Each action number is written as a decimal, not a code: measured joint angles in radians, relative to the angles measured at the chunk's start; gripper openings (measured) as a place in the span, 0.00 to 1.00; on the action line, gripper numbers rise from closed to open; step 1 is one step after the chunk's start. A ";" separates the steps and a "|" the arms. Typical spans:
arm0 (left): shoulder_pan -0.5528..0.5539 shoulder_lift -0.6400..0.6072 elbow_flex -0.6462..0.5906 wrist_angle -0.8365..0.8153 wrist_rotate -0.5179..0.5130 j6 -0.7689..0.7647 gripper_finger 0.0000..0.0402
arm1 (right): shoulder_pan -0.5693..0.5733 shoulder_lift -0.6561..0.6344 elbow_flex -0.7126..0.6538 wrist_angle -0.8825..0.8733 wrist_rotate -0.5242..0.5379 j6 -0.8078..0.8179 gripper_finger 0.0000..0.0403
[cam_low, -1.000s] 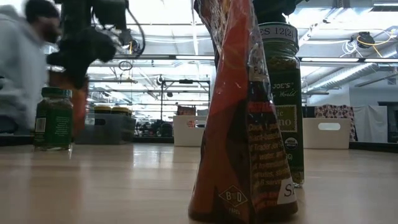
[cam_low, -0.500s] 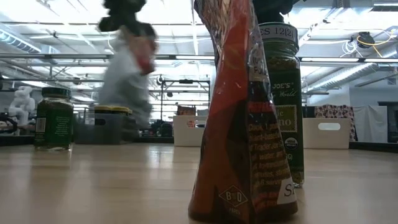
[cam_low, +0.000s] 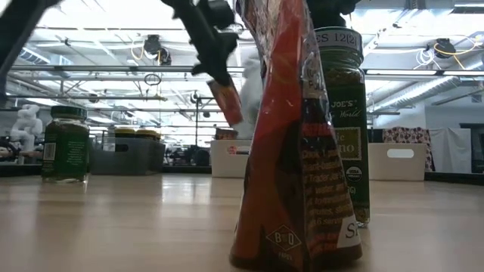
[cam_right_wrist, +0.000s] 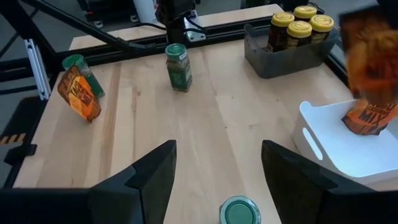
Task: Sort spices by type
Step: Put the top orange seasoning pack into the left white bin
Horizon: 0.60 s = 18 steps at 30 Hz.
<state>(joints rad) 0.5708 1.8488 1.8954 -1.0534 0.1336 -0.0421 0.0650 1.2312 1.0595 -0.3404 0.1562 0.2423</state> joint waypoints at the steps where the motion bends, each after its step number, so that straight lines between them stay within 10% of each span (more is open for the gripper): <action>1: 0.009 0.035 0.027 -0.001 0.010 0.015 0.00 | 0.000 0.000 0.000 0.000 0.000 0.006 0.54; 18: 0.032 0.310 0.171 -0.048 0.040 0.166 0.00 | 0.000 0.000 0.000 -0.061 0.003 0.037 0.54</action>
<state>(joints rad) 0.6029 2.1588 2.0666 -1.1015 0.1739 0.1237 0.0650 1.2312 1.0595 -0.4017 0.1596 0.2798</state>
